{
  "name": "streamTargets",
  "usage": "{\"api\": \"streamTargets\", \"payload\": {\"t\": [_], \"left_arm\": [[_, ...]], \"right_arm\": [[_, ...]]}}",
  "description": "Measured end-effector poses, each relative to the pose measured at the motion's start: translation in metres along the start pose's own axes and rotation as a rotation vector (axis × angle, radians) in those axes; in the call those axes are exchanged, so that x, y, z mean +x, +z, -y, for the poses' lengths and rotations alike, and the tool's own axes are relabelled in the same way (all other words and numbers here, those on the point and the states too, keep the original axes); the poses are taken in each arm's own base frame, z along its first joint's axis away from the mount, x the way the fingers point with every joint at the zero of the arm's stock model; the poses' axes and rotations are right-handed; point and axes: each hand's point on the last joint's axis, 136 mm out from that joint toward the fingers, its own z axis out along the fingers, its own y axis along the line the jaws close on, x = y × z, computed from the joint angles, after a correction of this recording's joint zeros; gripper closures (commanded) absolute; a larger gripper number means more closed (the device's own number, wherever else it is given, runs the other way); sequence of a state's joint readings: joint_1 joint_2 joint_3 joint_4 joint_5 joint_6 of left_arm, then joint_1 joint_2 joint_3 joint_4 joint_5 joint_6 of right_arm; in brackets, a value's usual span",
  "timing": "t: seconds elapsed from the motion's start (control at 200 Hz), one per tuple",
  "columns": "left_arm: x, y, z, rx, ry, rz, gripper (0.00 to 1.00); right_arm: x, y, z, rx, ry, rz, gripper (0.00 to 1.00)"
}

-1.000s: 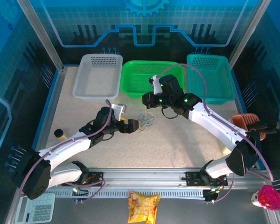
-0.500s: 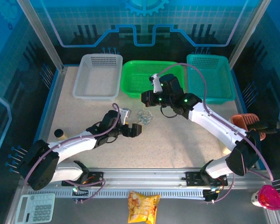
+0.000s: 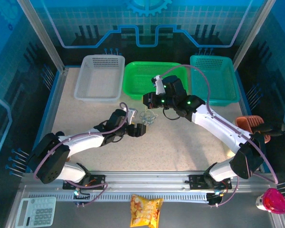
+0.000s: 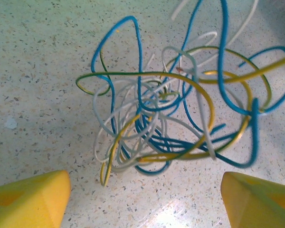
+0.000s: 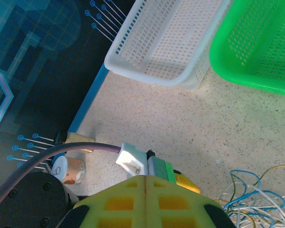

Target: Untangle the cables

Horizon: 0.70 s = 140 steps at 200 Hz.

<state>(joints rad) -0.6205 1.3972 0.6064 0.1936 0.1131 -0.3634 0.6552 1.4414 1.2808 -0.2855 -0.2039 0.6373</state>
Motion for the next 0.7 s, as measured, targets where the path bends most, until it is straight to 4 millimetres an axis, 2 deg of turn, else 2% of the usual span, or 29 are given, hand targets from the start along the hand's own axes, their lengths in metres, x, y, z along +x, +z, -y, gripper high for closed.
{"api": "streamTargets", "payload": {"t": [0.145,0.26,0.38,0.54,0.7], "left_arm": [[-0.001,0.002,0.0,0.0,0.0,-0.001,0.13],[-0.0019,0.0021,0.0005,0.002,0.001,0.003,0.16],[-0.0045,0.0022,0.002,0.008,0.007,0.013,0.26],[-0.0017,0.0044,0.0036,0.02,0.005,0.002,0.45],[0.0011,0.0063,0.0046,0.028,0.004,-0.009,0.5]], "right_arm": [[0.0,0.0,-0.0014,-0.007,-0.001,-0.001,1.0],[0.0,-0.0001,-0.0017,-0.009,0.002,-0.001,1.0],[-0.0006,-0.0003,-0.0035,-0.017,0.008,0.0,1.0],[-0.0033,-0.0019,-0.0058,-0.025,0.014,0.011,1.0],[-0.0068,-0.0047,-0.0093,-0.036,0.02,0.026,1.0]]}}
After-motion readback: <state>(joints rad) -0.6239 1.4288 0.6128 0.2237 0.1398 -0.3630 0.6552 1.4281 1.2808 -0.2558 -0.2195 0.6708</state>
